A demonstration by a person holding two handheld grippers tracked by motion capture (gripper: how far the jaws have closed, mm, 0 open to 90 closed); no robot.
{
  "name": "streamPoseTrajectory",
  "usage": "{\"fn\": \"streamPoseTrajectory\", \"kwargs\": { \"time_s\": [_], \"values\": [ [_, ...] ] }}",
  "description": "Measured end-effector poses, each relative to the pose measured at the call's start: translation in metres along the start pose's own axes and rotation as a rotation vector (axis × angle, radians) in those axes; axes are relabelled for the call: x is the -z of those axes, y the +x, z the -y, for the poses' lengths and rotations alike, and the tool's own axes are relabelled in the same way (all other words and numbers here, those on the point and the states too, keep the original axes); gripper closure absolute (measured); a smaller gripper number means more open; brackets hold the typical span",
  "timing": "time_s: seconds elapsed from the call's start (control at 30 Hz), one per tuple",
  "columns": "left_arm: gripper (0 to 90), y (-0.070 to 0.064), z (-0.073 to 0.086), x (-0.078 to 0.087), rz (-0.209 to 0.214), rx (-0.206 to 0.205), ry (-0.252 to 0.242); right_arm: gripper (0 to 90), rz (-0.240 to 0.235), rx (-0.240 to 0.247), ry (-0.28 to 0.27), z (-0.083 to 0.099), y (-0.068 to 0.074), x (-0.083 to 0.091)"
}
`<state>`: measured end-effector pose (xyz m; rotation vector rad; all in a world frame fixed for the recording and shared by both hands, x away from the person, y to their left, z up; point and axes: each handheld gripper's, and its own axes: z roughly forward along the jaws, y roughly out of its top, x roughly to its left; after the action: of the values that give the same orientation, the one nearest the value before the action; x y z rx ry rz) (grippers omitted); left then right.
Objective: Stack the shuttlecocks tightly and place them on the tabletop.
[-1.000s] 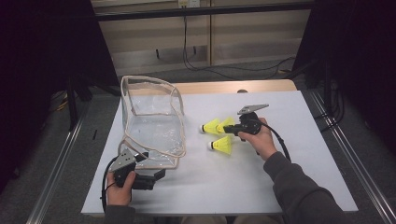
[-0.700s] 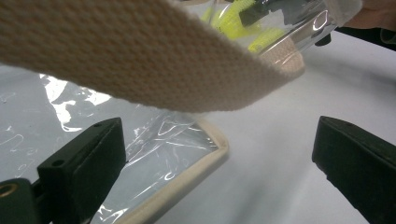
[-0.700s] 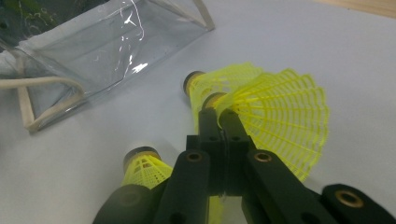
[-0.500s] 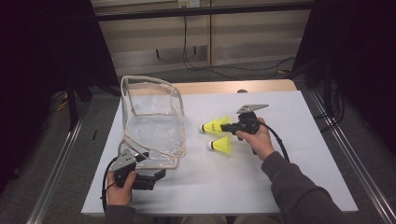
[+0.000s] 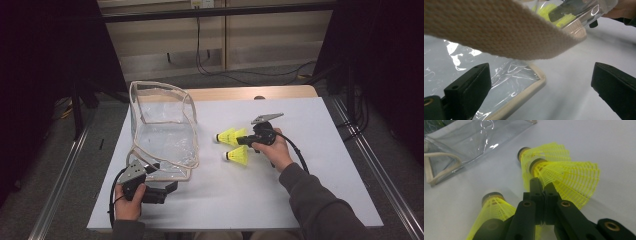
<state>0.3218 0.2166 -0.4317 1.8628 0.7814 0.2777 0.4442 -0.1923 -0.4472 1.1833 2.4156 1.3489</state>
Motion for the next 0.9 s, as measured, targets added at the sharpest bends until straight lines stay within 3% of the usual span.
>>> {"fn": "streamPoseTrajectory", "kwargs": {
  "time_s": [0.63, 0.9],
  "values": [
    [2.7, 0.0005, 0.0002, -0.0002, 0.002, -0.002, 0.002, 89.7, -0.033, 0.025, -0.032, -0.0048, 0.0013, -0.0035],
    [2.7, 0.0005, 0.0002, 0.0000, 0.000, -0.002, 0.001, 89.5, -0.032, 0.026, -0.021, -0.0049, 0.0018, -0.0067]
  ]
}}
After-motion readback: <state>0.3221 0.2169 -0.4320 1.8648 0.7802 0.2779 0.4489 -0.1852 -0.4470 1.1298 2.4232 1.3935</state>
